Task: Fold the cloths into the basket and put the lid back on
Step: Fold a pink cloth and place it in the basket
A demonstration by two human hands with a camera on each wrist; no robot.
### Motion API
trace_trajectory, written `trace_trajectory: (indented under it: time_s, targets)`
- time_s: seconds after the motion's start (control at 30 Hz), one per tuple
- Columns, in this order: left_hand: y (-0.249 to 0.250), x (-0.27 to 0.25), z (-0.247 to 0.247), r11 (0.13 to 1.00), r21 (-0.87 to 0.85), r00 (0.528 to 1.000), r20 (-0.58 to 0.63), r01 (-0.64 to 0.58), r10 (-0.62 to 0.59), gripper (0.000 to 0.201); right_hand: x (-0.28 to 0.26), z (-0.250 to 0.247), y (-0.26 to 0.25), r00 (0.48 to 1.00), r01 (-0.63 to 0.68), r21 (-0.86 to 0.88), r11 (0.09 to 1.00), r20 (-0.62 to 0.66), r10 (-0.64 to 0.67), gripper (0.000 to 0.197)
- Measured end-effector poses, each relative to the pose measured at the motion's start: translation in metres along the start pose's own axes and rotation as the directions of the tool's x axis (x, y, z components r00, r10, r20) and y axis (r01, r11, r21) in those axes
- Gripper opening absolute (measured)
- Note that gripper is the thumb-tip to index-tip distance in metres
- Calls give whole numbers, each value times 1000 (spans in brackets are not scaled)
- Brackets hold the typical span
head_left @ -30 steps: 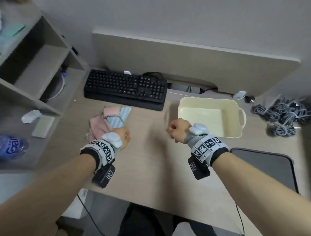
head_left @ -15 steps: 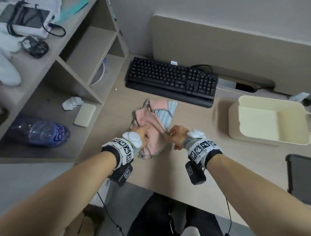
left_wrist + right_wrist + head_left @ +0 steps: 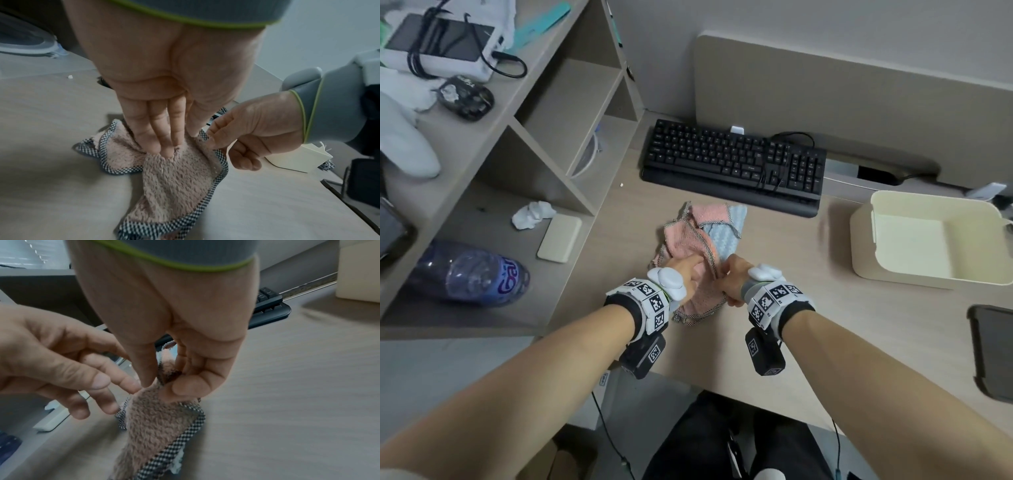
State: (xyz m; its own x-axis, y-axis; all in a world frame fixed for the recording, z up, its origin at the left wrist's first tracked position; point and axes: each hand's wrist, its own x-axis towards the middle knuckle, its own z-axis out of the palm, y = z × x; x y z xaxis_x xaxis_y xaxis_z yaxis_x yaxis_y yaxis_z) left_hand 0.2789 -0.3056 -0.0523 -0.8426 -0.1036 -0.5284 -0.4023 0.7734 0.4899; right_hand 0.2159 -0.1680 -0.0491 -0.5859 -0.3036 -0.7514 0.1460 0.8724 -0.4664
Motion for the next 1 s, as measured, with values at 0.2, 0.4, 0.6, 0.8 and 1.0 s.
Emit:
trace_trajectory:
  time_s: [0.2, 0.4, 0.6, 0.8, 1.0]
  targets:
    - [-3, -6, 1, 1000, 9, 1000, -1, -30, 30, 54, -1, -2, -1, 998, 52, -103, 993, -31, -55, 20]
    - [3, 7, -17, 990, 8, 979, -149, -139, 139, 63, -28, -35, -7, 975, 193, -37, 980, -108, -196, 29]
    - [32, 8, -31, 926, 280, 938, -164, -252, 305, 27, -60, -80, -4, 938, 289, -78, 954, -174, -299, 35]
    - [42, 14, -37, 926, 323, 973, -48, -198, 224, 46, -64, -115, 23, 934, 246, -107, 963, -241, -265, 28]
    - [56, 11, -51, 922, 385, 996, -49, -52, 76, 30, -64, -139, 51, 942, 170, -168, 971, -262, -210, 15]
